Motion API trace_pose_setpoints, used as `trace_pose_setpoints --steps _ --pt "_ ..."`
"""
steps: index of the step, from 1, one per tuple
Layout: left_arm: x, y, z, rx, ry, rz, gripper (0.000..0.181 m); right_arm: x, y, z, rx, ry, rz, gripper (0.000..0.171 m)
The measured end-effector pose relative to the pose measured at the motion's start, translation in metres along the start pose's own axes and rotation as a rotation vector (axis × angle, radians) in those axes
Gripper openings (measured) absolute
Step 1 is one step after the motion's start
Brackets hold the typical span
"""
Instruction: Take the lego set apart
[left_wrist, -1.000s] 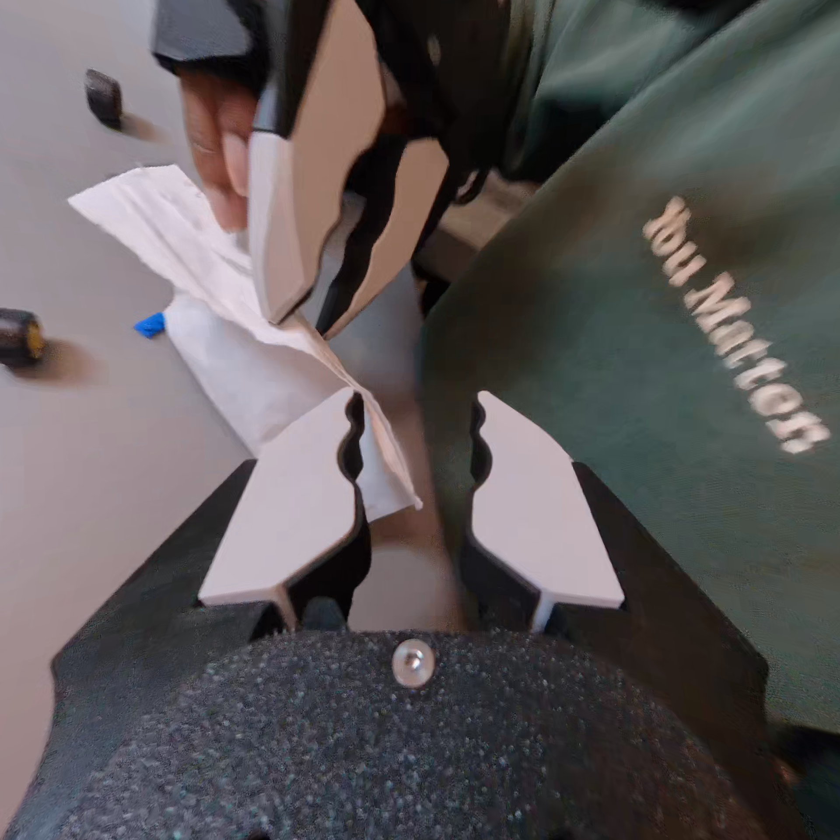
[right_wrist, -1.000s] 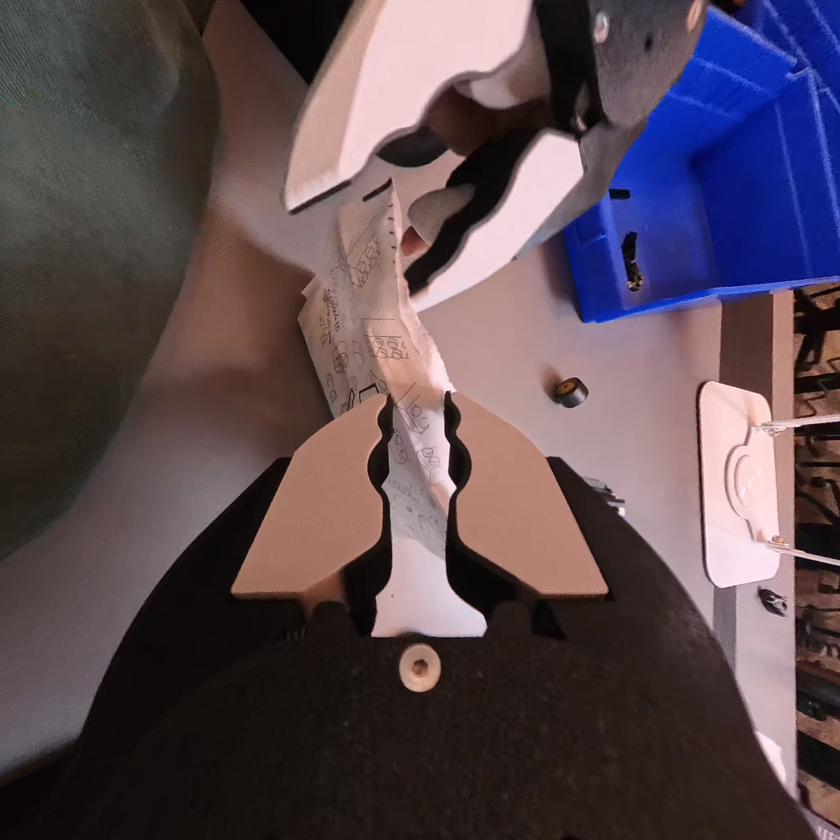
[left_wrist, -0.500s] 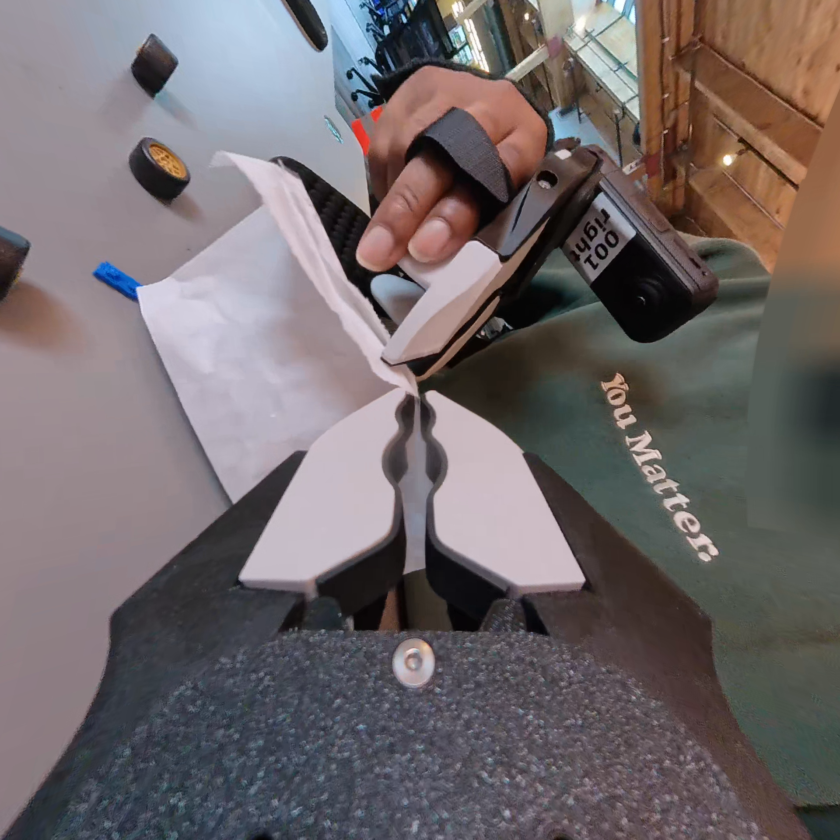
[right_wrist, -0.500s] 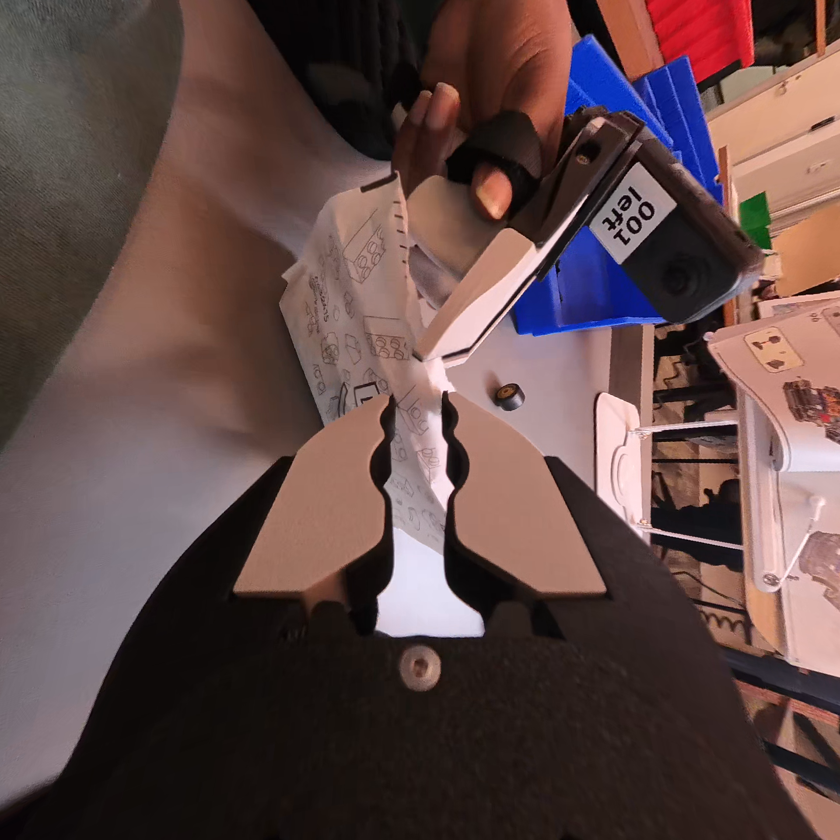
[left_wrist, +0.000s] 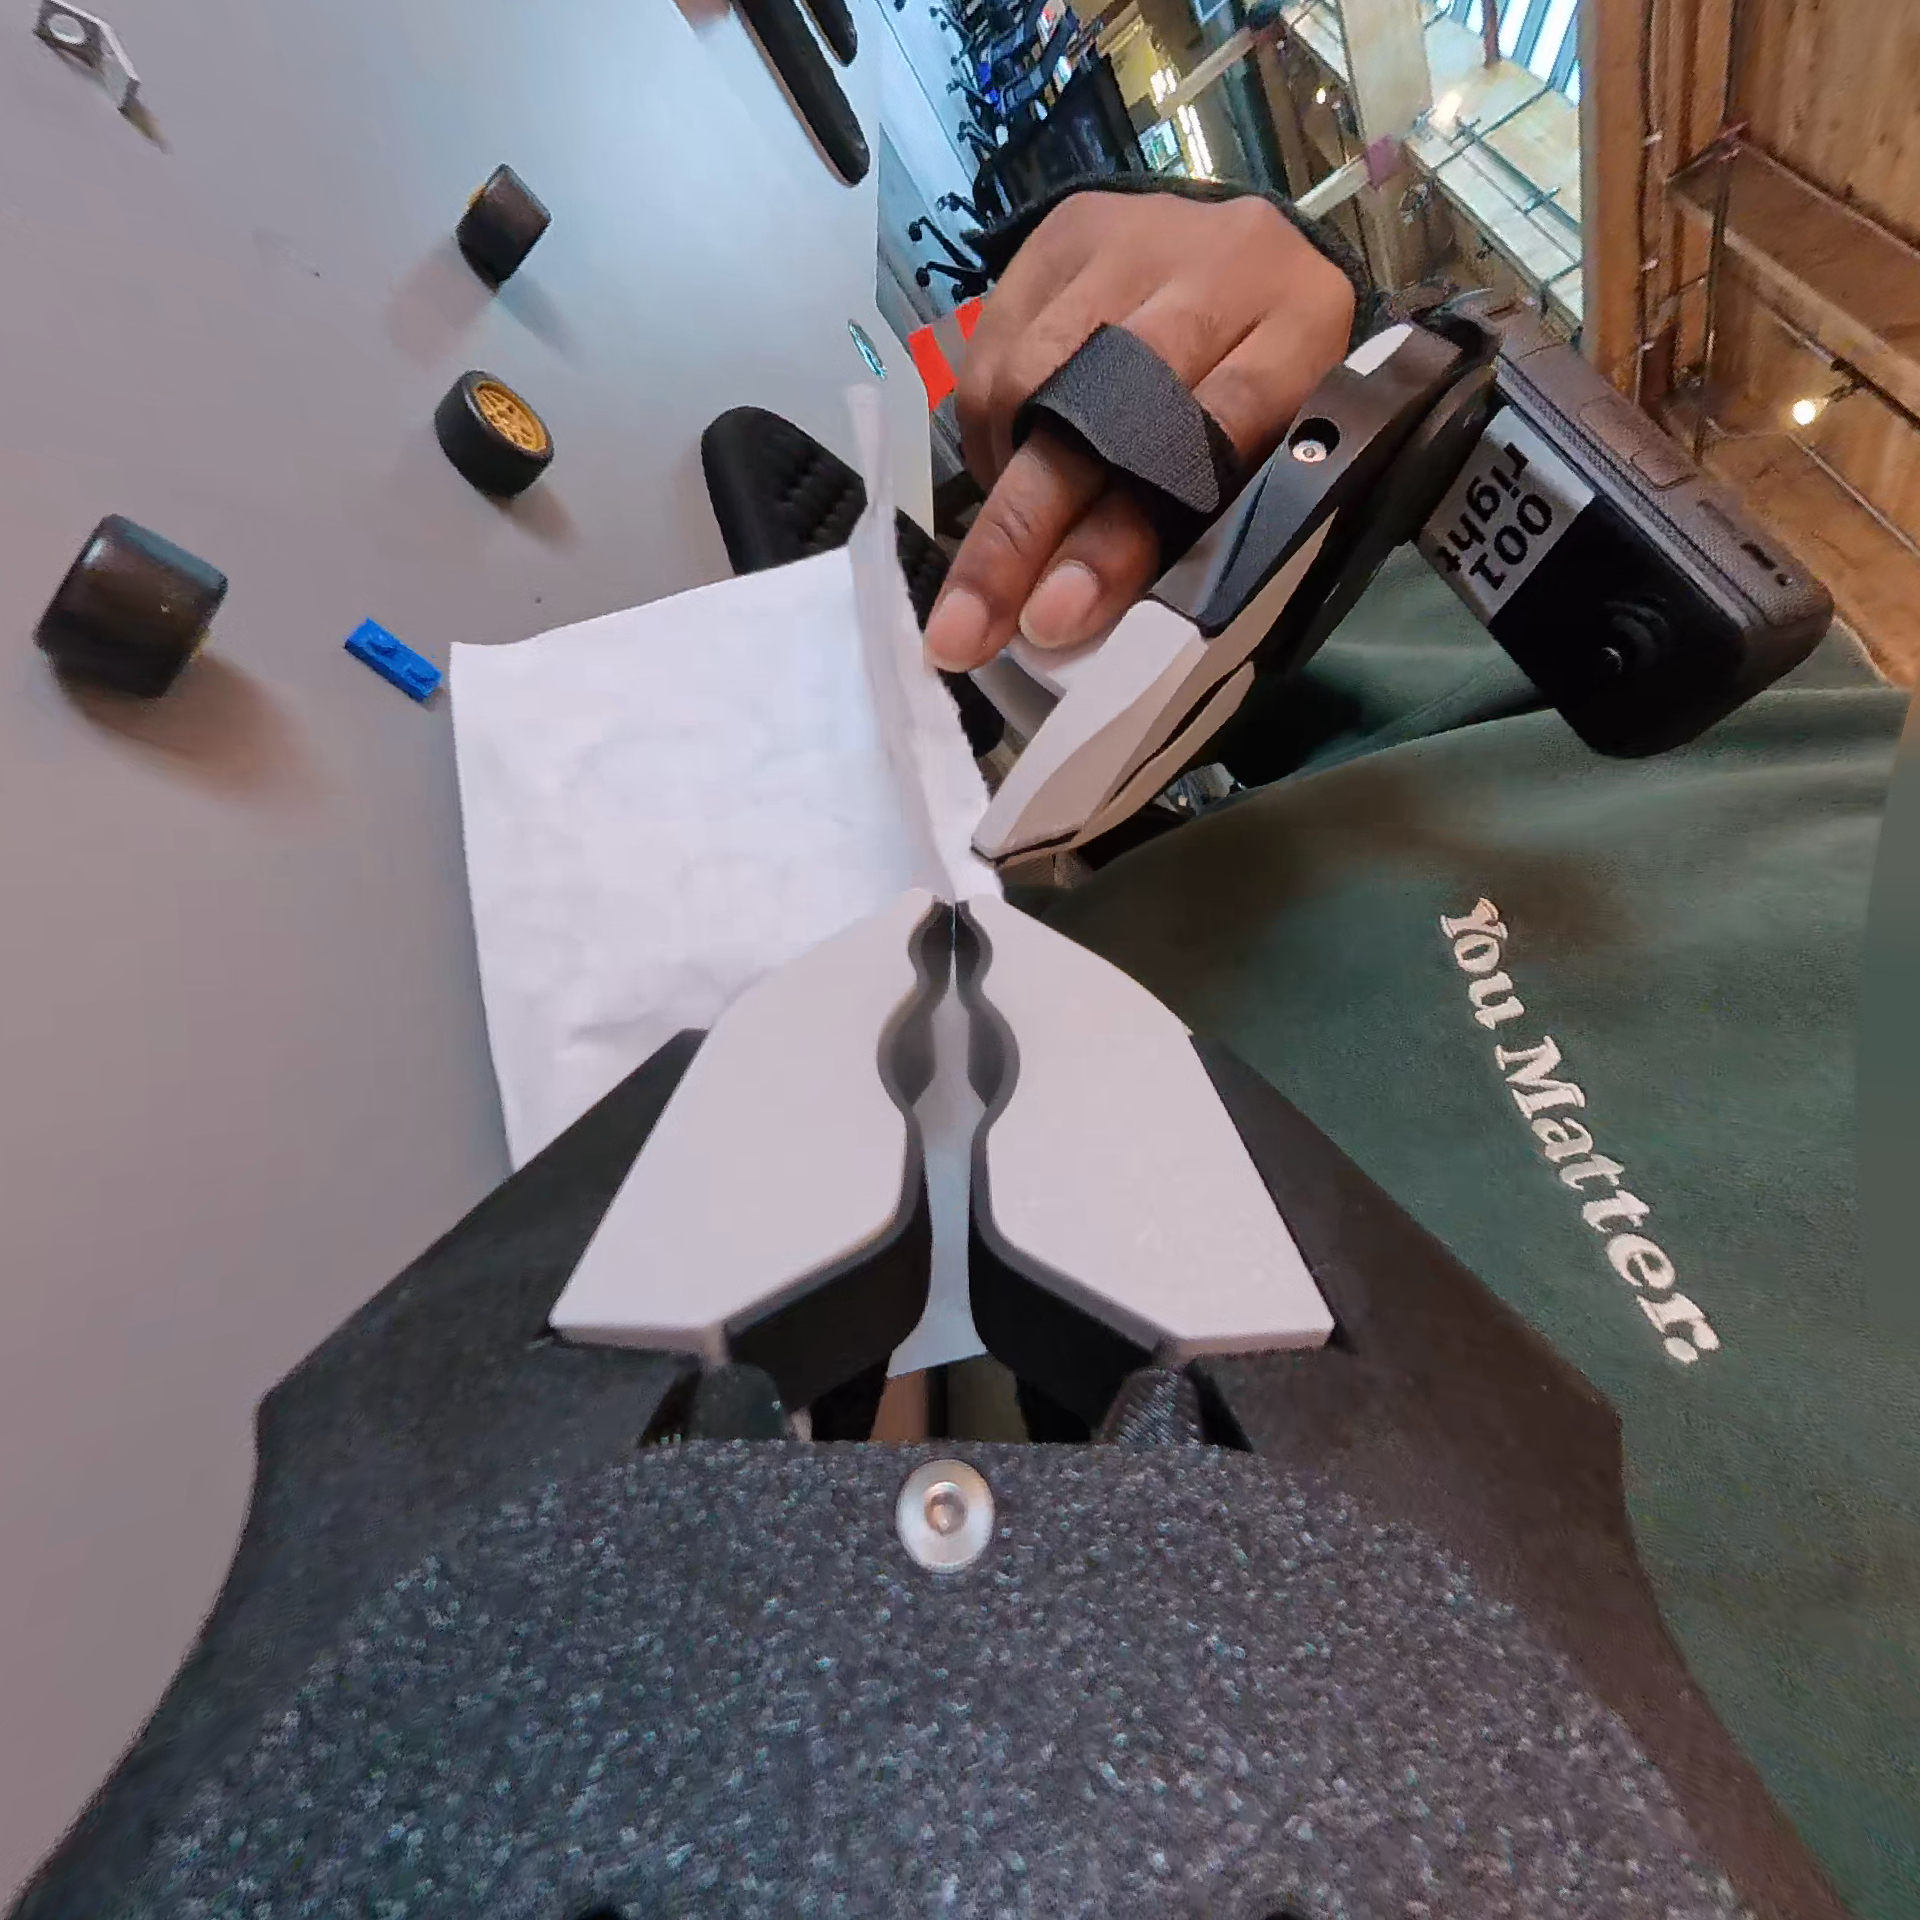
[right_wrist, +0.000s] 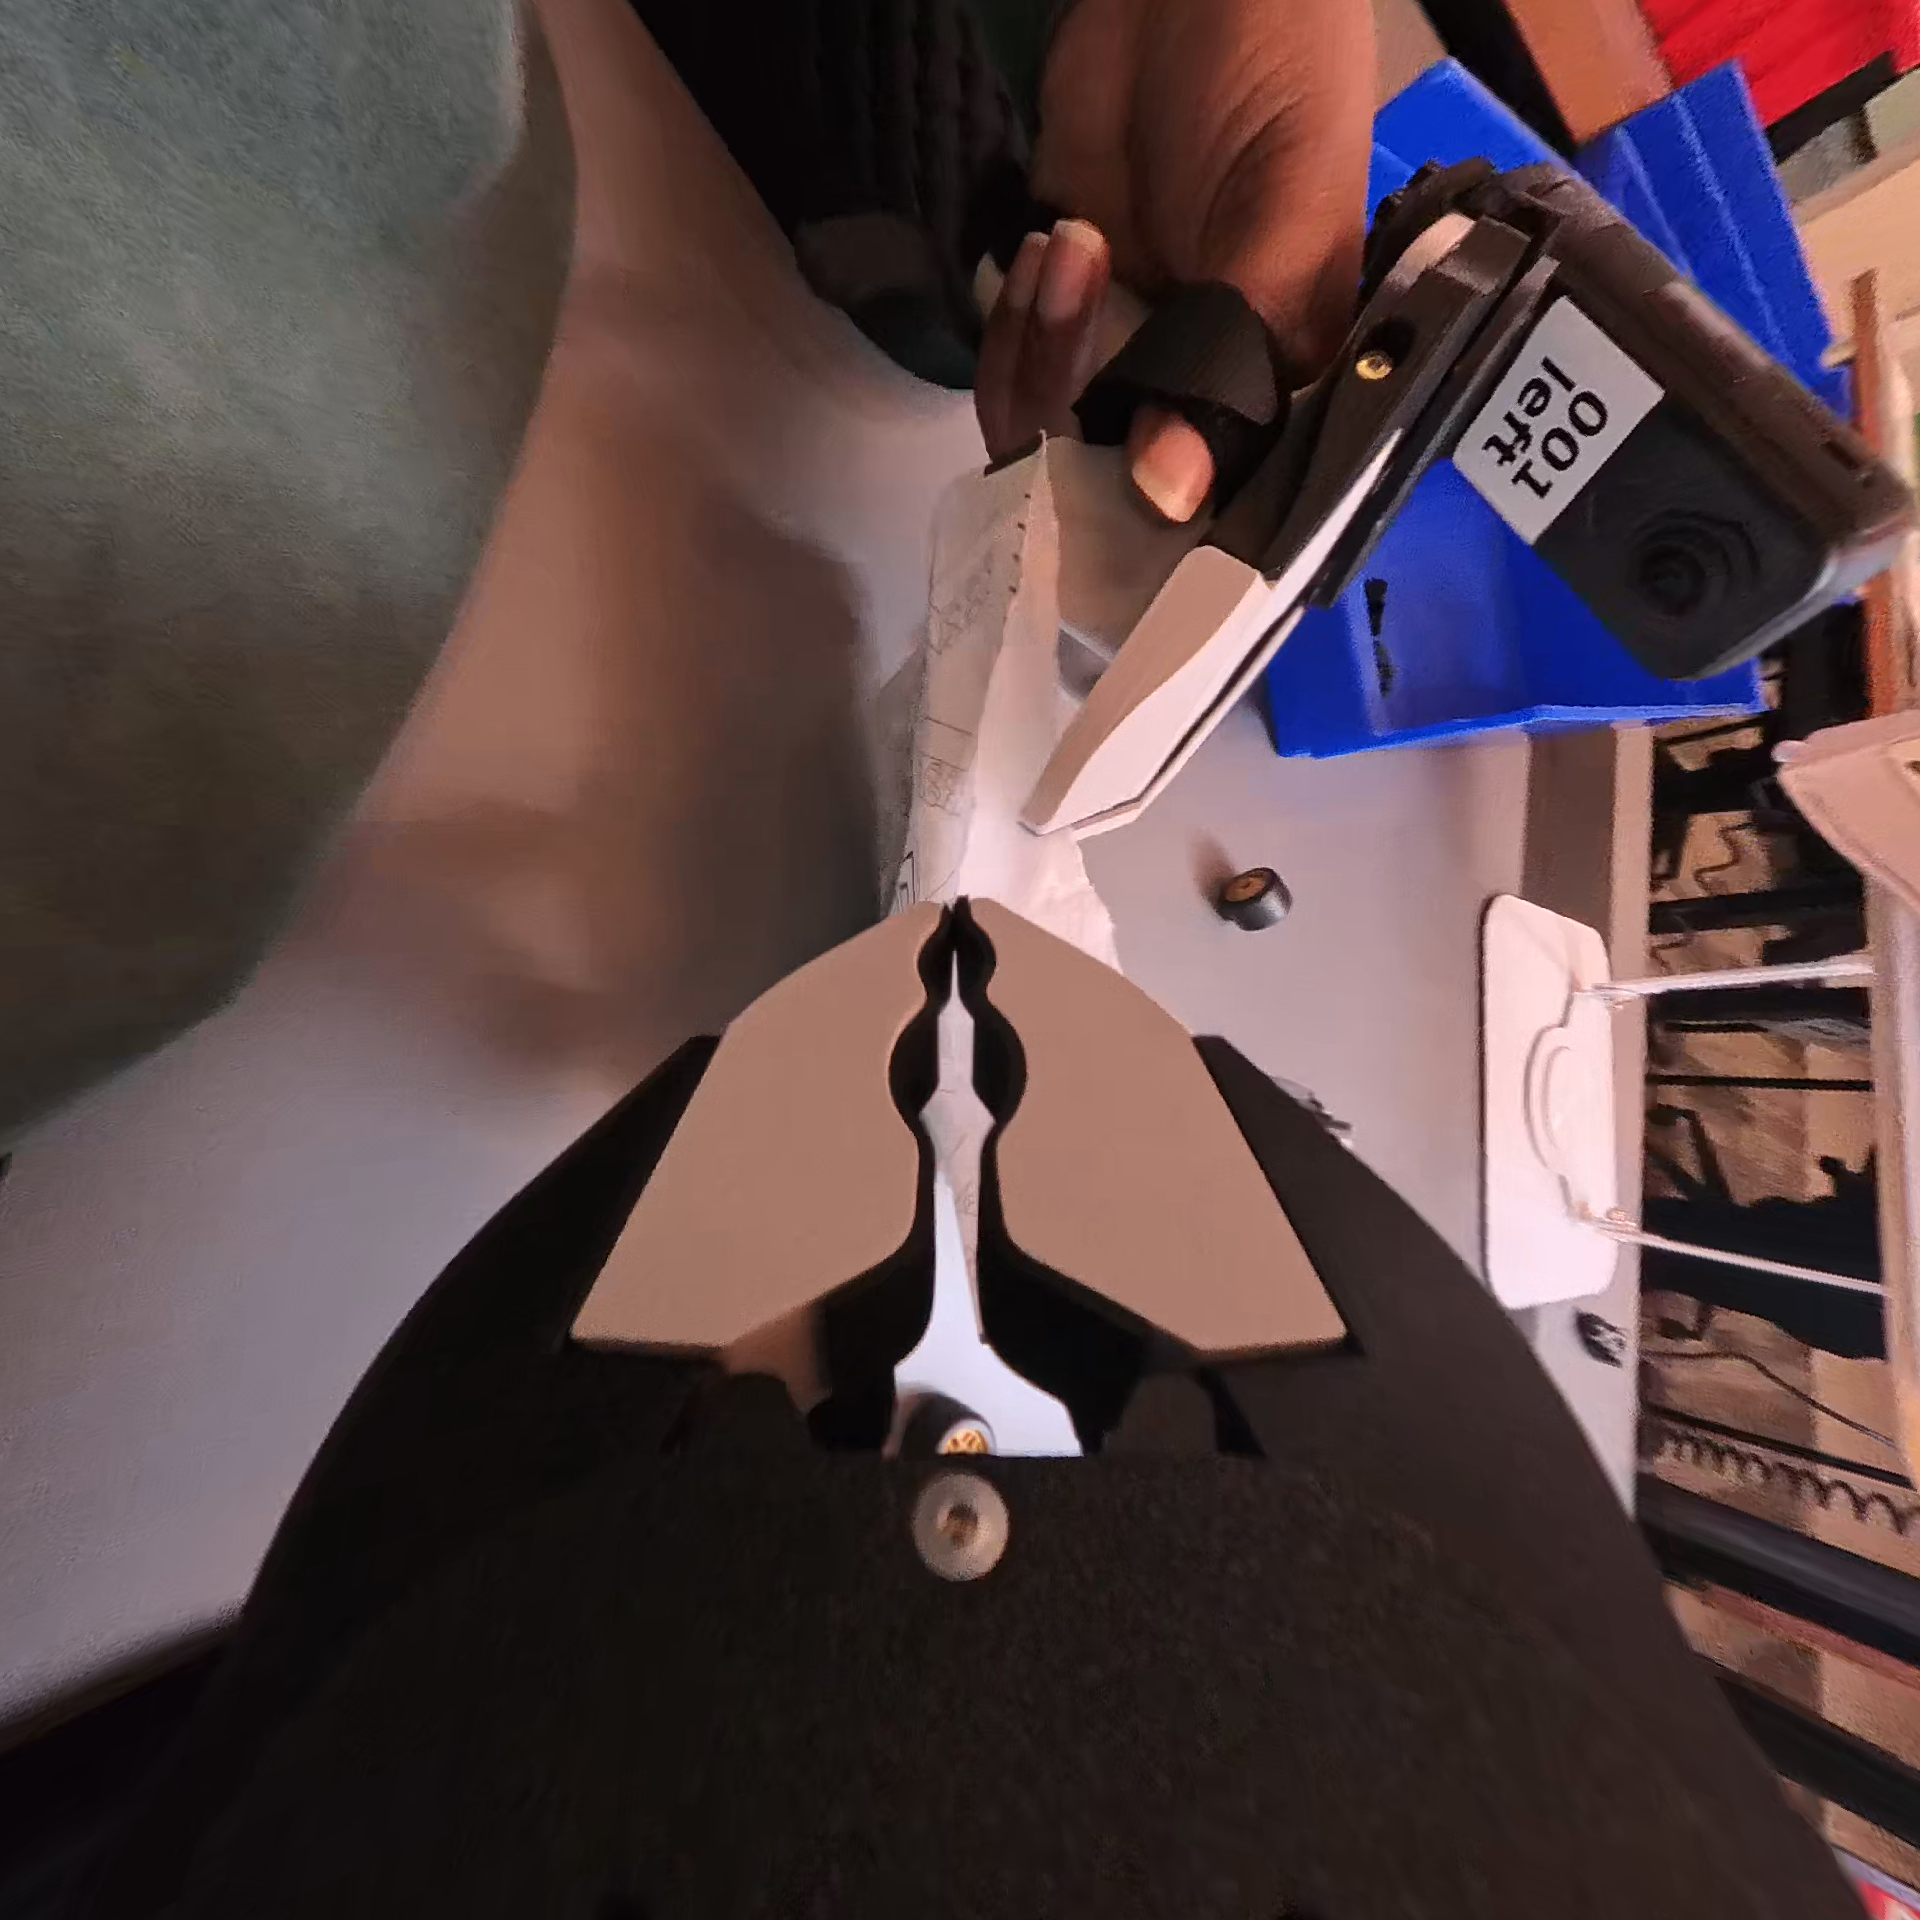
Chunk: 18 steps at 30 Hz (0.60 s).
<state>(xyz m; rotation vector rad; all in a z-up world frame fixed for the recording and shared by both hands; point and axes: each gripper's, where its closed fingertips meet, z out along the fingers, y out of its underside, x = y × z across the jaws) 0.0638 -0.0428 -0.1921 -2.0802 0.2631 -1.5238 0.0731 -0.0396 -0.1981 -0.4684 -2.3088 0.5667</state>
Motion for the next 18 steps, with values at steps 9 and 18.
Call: trace_pose_setpoints --steps 9,18 --pt "-0.035 -0.014 -0.029 0.066 -0.425 0.224 0.000 -0.022 -0.017 -0.013 0.055 -0.173 0.069 0.000" --pt "-0.041 -0.011 -0.031 0.006 -0.646 0.455 0.000 -0.012 -0.019 -0.020 0.161 -0.210 0.279 0.003"
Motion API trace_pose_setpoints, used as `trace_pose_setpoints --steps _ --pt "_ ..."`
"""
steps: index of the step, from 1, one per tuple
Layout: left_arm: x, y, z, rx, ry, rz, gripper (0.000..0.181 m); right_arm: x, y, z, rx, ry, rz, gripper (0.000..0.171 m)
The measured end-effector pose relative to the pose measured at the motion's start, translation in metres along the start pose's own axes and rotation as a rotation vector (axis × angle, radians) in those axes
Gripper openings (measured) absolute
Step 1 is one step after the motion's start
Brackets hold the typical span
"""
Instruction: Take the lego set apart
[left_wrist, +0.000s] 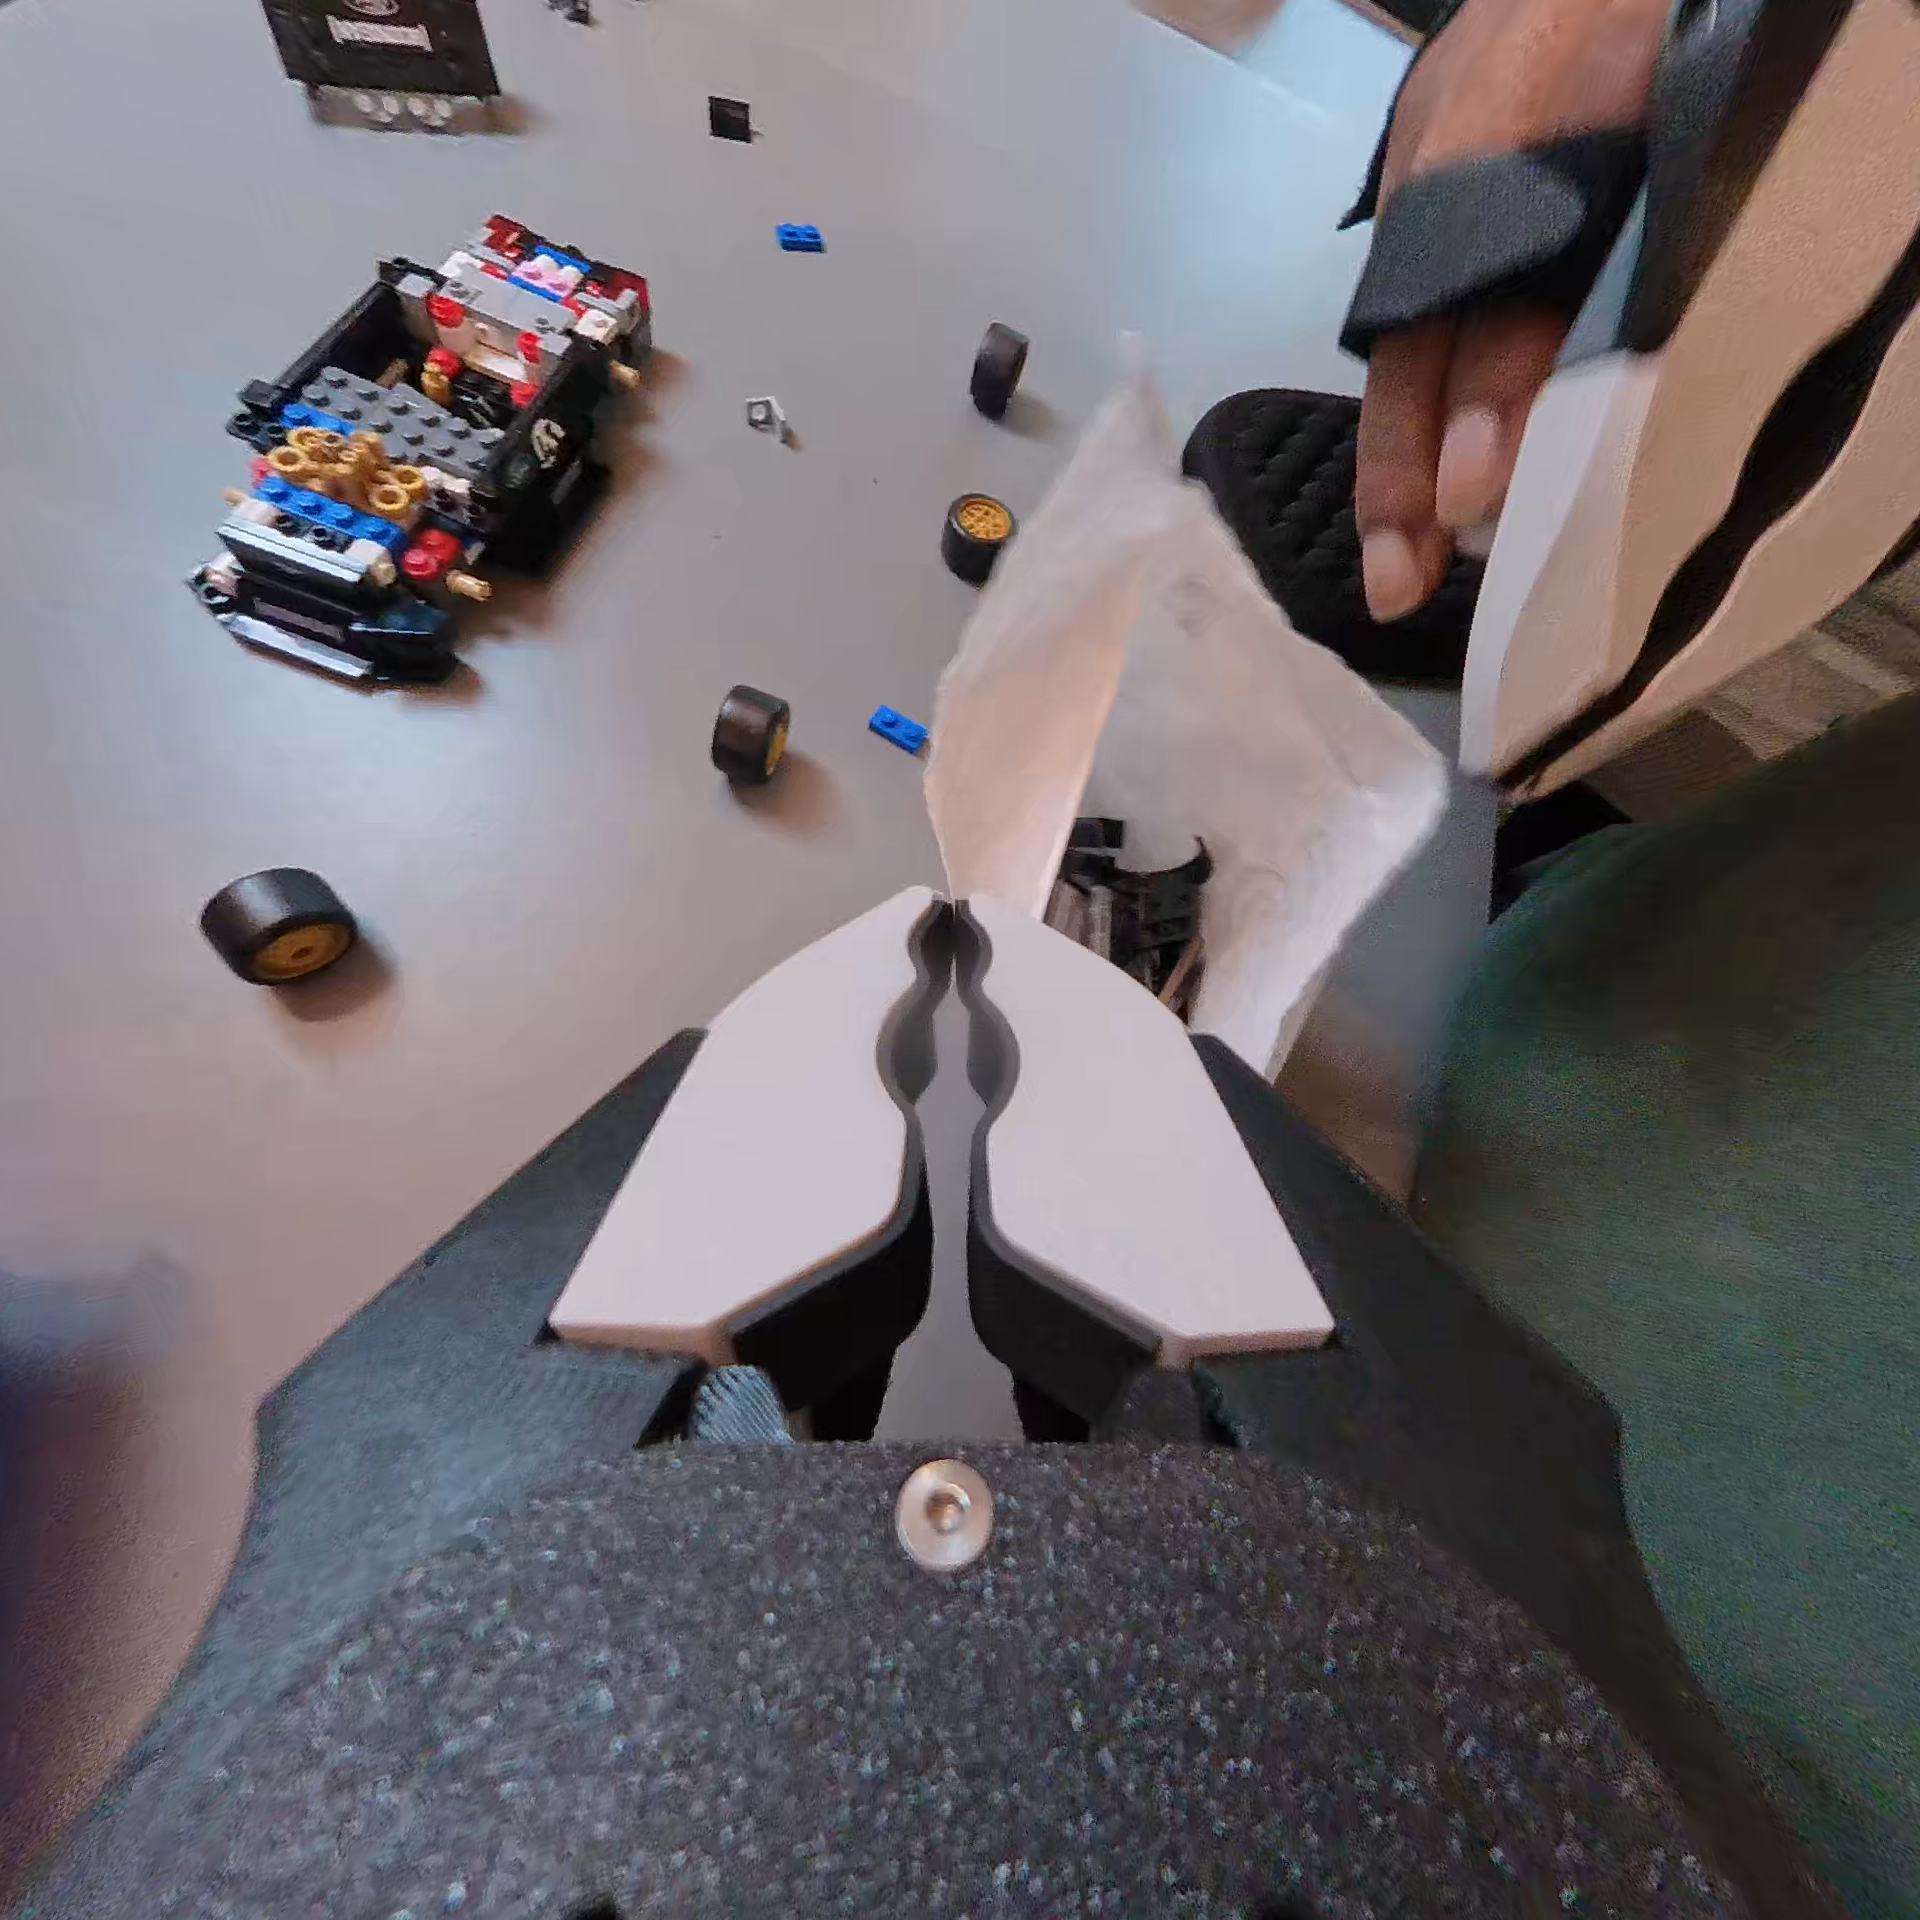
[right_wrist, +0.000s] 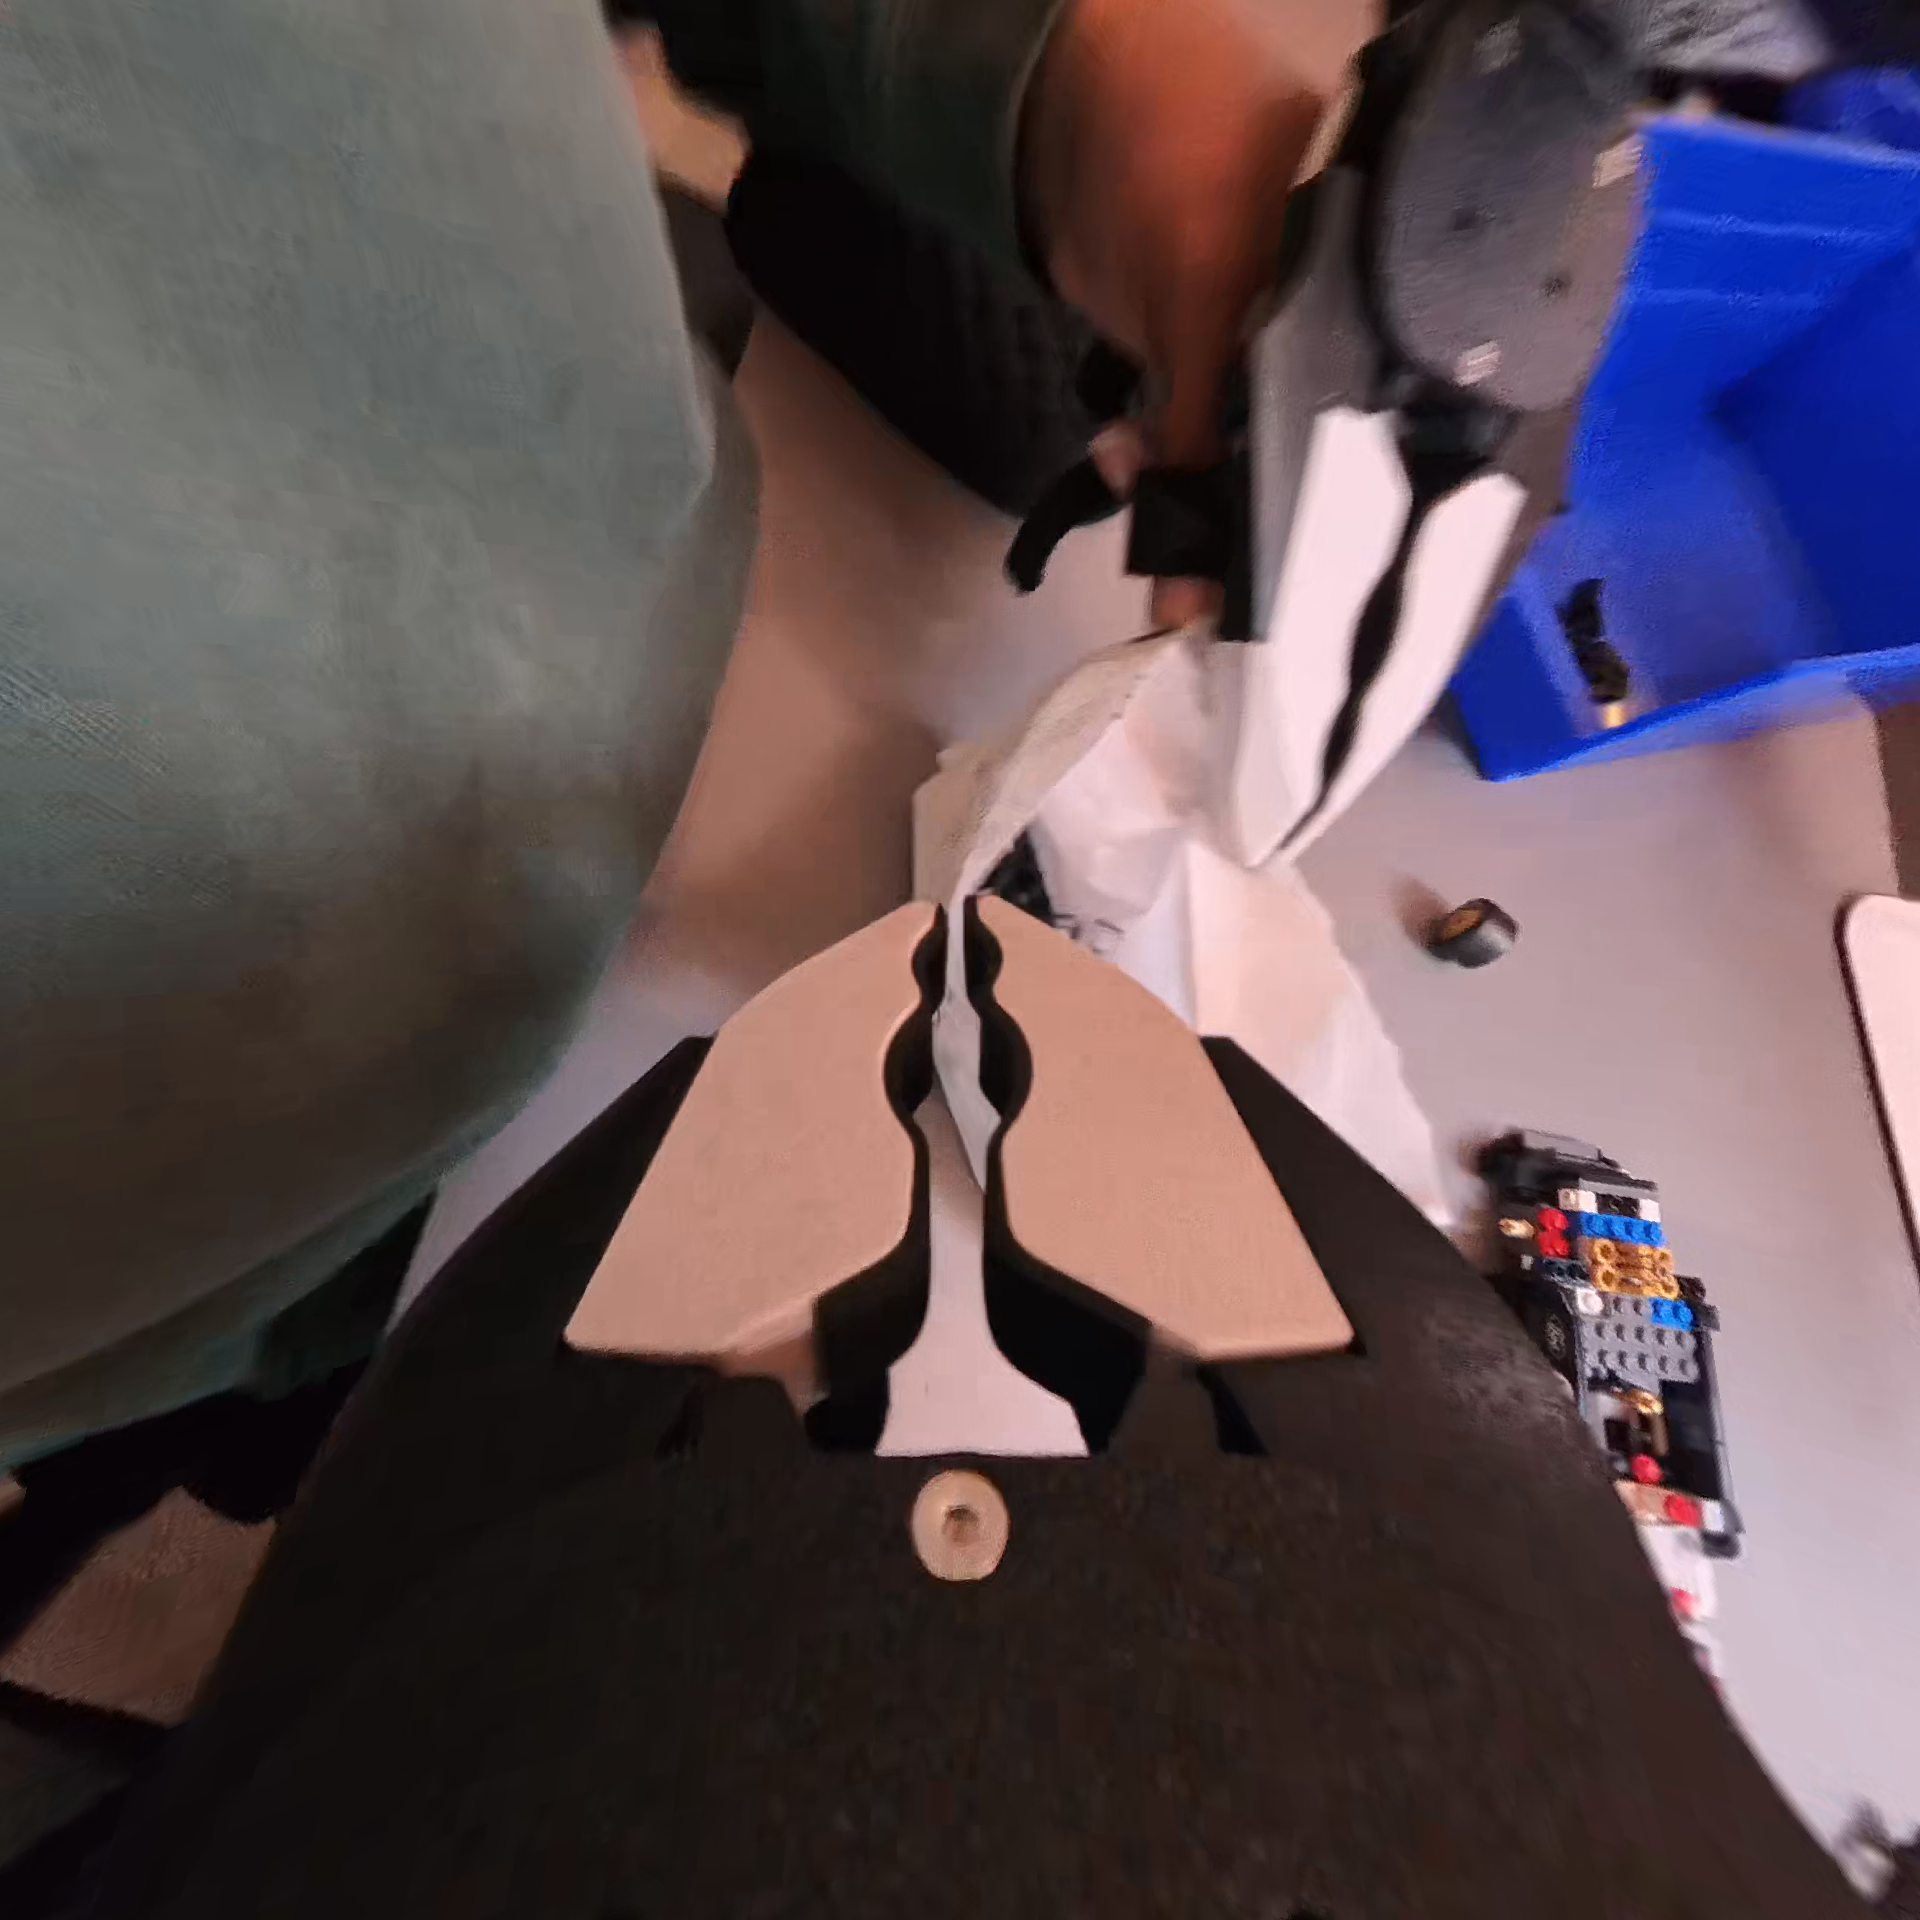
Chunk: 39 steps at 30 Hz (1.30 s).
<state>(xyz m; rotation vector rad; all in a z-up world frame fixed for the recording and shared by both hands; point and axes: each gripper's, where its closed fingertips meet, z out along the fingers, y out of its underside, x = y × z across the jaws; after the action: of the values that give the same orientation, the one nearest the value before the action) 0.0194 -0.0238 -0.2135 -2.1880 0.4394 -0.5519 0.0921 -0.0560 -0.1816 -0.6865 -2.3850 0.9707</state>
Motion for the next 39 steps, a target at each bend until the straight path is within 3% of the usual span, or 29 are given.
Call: trace_pose_setpoints --steps 5,8,11,14,15,16,17,20,23,27,29,32,36,39 --pt "0.002 0.002 0.001 0.004 0.045 -0.023 0.000 0.036 -0.003 -0.050 0.164 0.027 0.234 0.021" --pt "0.006 0.001 0.000 0.014 0.060 0.000 0.000 0.064 0.063 -0.061 -0.041 0.174 0.299 0.023" --pt "0.007 -0.001 0.001 0.027 0.062 0.020 0.000 0.062 0.134 -0.049 -0.244 0.164 0.454 0.029" --pt "0.008 -0.002 0.002 0.032 0.063 0.030 0.000 0.060 0.170 -0.029 -0.336 0.169 0.513 0.031" --pt "0.008 -0.002 0.002 0.031 0.059 0.036 0.000 0.062 0.174 -0.026 -0.348 0.193 0.500 0.024" --pt "0.008 -0.002 0.002 0.029 0.055 0.042 0.000 0.064 0.170 -0.027 -0.335 0.193 0.483 0.020" --pt "0.008 -0.002 0.002 0.027 0.053 0.046 0.000 0.068 0.161 -0.031 -0.307 0.202 0.470 0.005" --pt "0.009 -0.003 0.002 0.029 0.060 0.051 0.000 0.086 0.096 -0.054 -0.110 0.261 0.396 0.004" --pt "0.008 -0.004 0.004 0.031 0.060 0.056 0.000 0.088 0.052 -0.065 -0.070 0.278 0.270 0.005" --pt "0.010 -0.005 0.004 0.040 0.073 0.052 0.000 0.069 0.003 -0.053 0.079 0.156 0.250 0.004" --pt "0.012 -0.005 0.004 0.043 0.078 0.063 0.000 0.059 0.004 -0.031 0.041 0.116 0.228 0.006" --pt "0.012 -0.006 0.005 0.042 0.077 0.073 0.000 0.048 0.012 -0.011 0.028 0.057 0.252 0.027" --pt "0.012 -0.006 0.003 0.046 0.082 0.071 0.000 0.063 0.010 -0.051 0.187 0.151 0.350 0.027" --pt "0.012 -0.006 0.003 0.048 0.082 0.077 0.000 0.096 0.087 -0.095 -0.027 0.416 0.443 0.026"
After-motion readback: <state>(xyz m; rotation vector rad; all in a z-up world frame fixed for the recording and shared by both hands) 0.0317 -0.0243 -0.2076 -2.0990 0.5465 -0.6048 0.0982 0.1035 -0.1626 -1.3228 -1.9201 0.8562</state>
